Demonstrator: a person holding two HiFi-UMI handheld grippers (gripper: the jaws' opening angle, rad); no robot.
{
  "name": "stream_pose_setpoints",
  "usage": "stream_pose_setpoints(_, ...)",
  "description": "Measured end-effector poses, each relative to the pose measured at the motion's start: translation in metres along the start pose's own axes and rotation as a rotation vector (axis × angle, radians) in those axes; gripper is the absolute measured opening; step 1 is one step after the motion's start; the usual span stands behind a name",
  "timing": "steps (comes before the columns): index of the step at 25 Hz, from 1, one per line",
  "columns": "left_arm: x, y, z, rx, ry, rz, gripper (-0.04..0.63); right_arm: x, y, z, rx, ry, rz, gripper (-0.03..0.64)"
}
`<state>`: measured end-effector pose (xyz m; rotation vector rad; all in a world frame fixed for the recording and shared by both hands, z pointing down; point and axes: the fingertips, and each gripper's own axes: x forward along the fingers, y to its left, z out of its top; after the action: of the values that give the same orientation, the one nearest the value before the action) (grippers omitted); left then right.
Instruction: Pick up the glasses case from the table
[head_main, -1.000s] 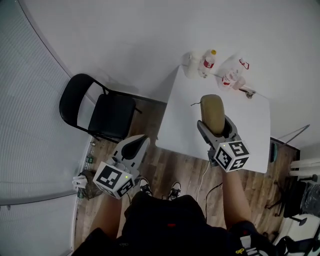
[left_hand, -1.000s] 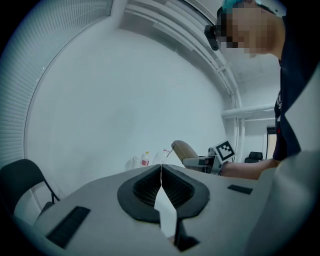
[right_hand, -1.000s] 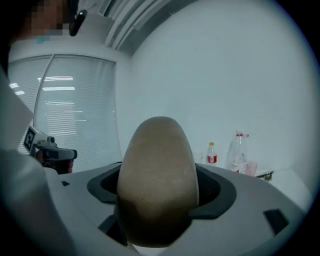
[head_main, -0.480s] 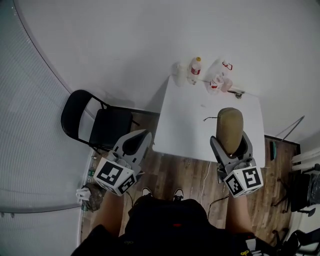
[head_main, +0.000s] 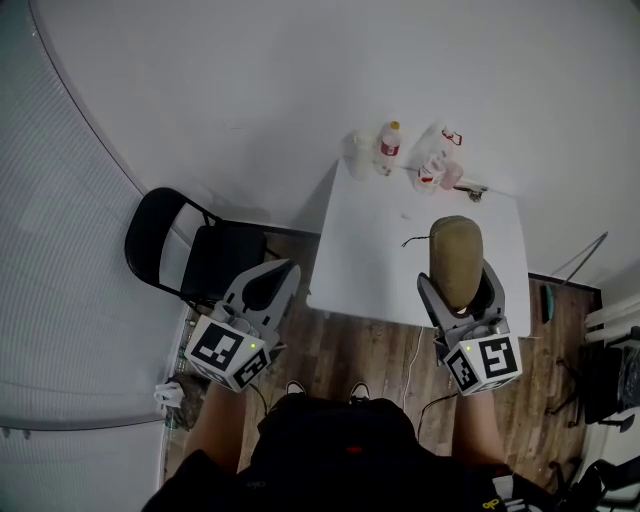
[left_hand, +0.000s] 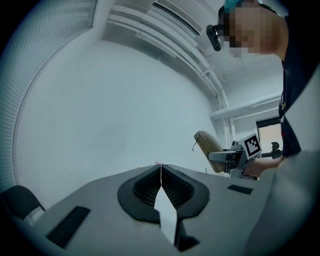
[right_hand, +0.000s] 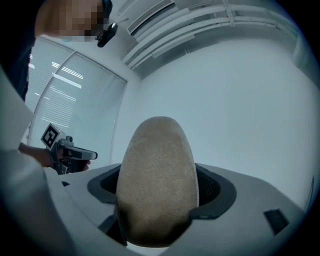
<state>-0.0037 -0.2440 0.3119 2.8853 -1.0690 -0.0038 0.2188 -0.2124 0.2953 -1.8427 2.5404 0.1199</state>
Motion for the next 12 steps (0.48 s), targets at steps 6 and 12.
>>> stream_pose_setpoints(6,0.0003,-0.003,0.0004,0.01,0.001,-0.014,0.021,0.0026,0.0069,0.0008,-0.006,0.007,0.013,0.405)
stream_pose_setpoints(12,0.0024,-0.004,-0.0017,0.009,0.004,-0.022,0.021,0.0042,0.0074,0.0045,-0.003,0.0,0.023,0.405)
